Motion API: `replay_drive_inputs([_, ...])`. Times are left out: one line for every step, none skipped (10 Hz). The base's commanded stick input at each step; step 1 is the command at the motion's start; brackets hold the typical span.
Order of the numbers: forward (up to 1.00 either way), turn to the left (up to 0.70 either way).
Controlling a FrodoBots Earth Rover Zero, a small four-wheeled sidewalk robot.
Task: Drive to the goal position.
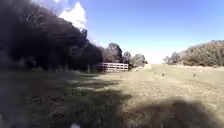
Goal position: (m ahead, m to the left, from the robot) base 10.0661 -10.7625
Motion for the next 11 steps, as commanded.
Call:
replay_drive_inputs([0.70, 0.00])
replay_drive_inputs([0.70, 0.00])
replay_drive_inputs([0.70, 0.00])
replay_drive_inputs([0.70, 0.00])
replay_drive_inputs([0.70, -0.35])
replay_drive_inputs([0.70, -0.35])
replay_drive_inputs([0.70, -0.35])
replay_drive_inputs([0.70, -0.35])
replay_drive_inputs([0.70, -0.35])
replay_drive_inputs([0.70, -0.35])
replay_drive_inputs([0.70, -0.35])
